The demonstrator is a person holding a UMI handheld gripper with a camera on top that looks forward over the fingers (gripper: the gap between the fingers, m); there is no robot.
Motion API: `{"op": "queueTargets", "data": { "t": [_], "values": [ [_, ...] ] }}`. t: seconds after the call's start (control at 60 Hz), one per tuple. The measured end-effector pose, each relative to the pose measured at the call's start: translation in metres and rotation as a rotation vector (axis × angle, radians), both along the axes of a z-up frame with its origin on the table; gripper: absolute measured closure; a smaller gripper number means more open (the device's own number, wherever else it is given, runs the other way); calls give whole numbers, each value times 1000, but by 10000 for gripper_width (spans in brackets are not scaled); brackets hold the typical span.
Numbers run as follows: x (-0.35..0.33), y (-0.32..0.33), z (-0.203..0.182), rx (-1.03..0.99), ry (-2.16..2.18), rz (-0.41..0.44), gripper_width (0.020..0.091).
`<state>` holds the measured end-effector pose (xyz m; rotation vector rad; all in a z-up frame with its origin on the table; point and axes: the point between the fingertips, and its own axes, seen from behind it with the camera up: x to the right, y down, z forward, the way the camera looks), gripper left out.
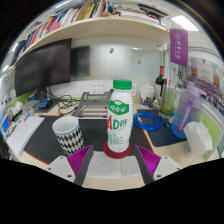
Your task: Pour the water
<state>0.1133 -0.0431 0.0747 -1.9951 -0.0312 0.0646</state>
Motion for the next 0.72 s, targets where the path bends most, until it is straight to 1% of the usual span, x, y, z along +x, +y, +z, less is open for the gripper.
{"op": "queueTargets", "data": {
  "t": [0.067, 0.167, 0.333, 0.4, 0.483, 0.717],
  "values": [
    [-14, -29, 10, -40, 18, -4, 255],
    [-34, -57, 42, -47, 3, -2, 250],
    [-58, -76, 102, 12, -2, -1, 253],
    [-58, -78, 122, 35, -11, -23, 253],
    [-61, -81, 136, 57, -9, -34, 255],
    [-67, -83, 161, 84, -4, -70, 254]
  ]
}}
